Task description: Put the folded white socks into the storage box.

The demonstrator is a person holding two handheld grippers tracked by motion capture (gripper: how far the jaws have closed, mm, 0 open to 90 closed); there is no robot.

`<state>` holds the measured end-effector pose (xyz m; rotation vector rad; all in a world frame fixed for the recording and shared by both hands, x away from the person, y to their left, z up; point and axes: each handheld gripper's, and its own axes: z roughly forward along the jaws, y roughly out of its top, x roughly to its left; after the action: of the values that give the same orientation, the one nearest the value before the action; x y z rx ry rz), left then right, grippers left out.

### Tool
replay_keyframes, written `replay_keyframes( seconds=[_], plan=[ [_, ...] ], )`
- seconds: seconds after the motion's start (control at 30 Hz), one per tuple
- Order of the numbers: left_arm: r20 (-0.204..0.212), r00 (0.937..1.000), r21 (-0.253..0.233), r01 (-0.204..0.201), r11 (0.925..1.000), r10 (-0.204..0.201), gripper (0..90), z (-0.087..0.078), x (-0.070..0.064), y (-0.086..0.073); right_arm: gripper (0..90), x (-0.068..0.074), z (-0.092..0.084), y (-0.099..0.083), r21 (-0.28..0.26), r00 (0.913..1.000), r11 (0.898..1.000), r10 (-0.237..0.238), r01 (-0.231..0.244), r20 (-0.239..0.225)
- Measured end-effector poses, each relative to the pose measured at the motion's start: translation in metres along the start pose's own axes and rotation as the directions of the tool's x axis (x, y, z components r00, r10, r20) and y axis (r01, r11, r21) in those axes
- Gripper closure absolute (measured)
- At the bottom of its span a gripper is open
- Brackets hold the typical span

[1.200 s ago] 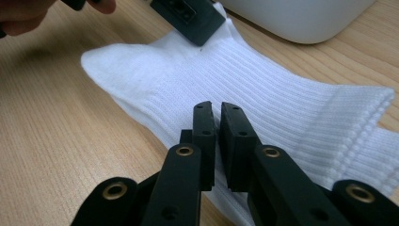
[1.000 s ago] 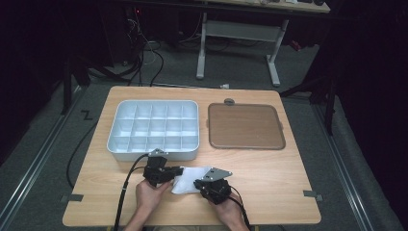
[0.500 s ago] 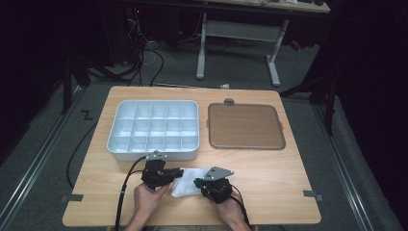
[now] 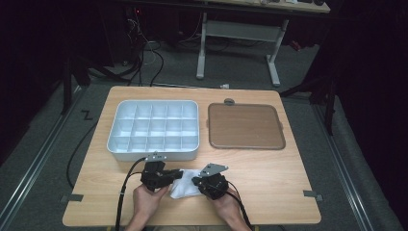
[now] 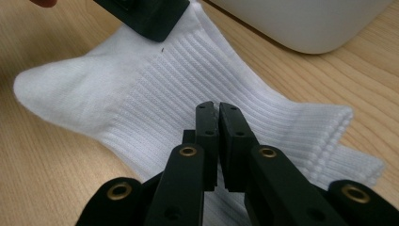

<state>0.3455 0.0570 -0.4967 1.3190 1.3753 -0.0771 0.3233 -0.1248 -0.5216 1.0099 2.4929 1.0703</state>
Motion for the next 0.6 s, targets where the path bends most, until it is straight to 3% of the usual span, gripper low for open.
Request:
replay_keyframes(
  seconds=[0.43,0.6],
  plan=[
    [0.039,0.9992,-0.024,0.001,0.9997,0.0,84.4,-0.011,-0.004,0.007,89.3,0.008,0.016,0.017,0.034,0.9982,0.998,-0.047,0.048,-0.038],
    [0.065,0.9974,-0.019,0.031,0.9993,-0.03,84.7,-0.008,-0.005,0.011,89.6,0.009,0.021,0.021,0.036,0.9966,0.998,-0.044,0.047,-0.07]
  ],
)
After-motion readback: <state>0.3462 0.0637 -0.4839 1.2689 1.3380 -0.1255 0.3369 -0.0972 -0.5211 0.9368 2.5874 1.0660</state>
